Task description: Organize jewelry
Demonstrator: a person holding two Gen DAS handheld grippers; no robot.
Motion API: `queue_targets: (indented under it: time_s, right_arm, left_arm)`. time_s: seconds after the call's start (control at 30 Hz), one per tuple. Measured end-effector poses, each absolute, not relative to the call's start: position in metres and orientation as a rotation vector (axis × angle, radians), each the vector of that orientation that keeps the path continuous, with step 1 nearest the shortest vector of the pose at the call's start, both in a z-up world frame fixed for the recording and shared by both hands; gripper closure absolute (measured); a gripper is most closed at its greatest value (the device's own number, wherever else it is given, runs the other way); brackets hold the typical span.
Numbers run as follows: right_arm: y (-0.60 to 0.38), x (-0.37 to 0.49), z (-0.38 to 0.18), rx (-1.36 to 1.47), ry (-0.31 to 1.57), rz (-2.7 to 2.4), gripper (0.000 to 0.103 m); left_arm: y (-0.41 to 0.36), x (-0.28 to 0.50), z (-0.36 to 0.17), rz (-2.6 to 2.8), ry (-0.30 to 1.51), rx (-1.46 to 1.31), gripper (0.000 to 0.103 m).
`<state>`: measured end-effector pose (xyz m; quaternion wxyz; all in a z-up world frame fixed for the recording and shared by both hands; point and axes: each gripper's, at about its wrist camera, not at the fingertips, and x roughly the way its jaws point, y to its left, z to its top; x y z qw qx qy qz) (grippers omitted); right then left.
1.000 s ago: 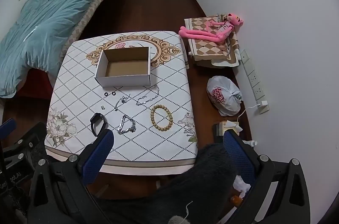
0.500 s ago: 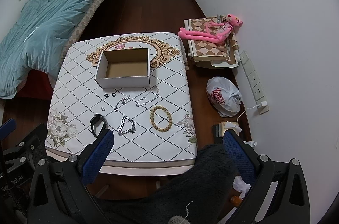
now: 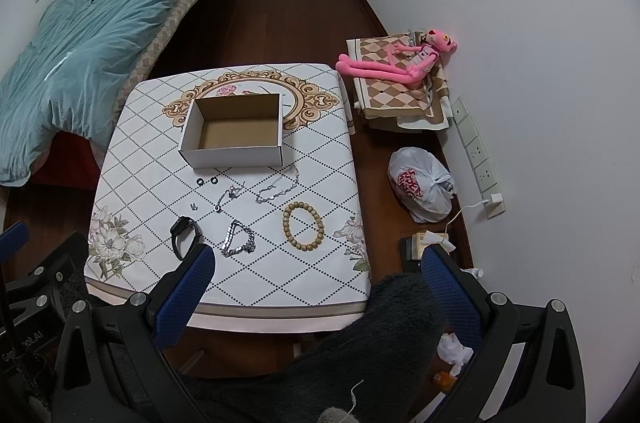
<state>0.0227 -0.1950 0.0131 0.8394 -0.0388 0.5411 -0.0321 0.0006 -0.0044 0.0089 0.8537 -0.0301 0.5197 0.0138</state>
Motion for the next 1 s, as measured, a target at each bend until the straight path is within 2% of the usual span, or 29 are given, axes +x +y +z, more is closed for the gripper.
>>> queue_targets:
  time_s: [1.0]
  right_arm:
    - [-0.200,0.027,0.028,-0.096,1.124,-0.067,0.000]
  left_arm:
    - [-0.002,0.001,0.014,0.032,1.079,-0.062,0.000]
